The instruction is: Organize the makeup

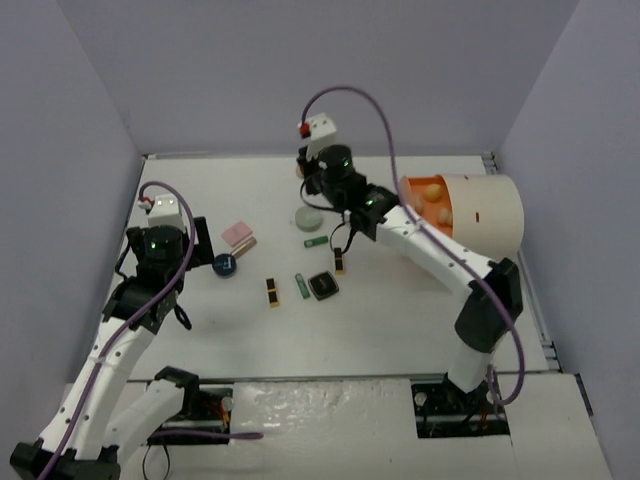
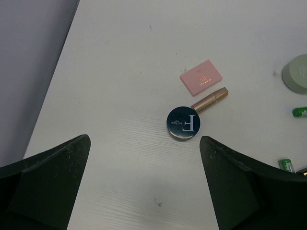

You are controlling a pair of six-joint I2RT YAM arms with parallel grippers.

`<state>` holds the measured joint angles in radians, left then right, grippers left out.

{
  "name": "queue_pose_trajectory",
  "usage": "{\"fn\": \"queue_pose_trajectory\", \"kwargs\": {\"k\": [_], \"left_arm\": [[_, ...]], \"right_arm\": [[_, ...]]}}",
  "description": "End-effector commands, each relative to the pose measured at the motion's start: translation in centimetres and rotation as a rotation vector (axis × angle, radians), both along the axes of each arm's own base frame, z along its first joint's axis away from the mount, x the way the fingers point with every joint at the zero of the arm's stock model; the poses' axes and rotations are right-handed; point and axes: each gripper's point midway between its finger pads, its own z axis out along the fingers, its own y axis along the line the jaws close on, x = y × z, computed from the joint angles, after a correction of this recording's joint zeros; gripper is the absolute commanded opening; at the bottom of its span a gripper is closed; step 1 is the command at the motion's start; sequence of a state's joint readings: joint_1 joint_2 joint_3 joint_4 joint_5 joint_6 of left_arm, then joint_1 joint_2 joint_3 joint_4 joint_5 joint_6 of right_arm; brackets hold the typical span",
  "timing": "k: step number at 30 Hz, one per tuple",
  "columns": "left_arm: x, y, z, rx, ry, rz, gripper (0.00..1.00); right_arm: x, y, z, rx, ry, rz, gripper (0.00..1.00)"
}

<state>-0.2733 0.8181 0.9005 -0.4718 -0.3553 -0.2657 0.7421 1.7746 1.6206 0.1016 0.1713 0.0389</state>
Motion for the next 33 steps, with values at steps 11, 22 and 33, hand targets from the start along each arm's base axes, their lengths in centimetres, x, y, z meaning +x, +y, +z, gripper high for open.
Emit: {"fn": "queue_pose_trajectory", "kwargs": {"k": [11,22,33], "left_arm": [[1.0,-0.6,1.4,-0.036,-0.043,-0.011,0.97],[1.2,-0.7,0.9,-0.032,-0.027,-0.014,0.97],[1.2,-0.6,0.9,-0.03,-0.025,-0.013,0.97]], "right_arm": [[-7.9,-23.4,3.8,0.039,0.043,-0.462,0.0],[-9.7,-27.1,-0.9,0.052,0.159,-0.558,0.01],[-8.4,-28.0,-3.1,0.038,0.203,-0.576,0.28]]}}
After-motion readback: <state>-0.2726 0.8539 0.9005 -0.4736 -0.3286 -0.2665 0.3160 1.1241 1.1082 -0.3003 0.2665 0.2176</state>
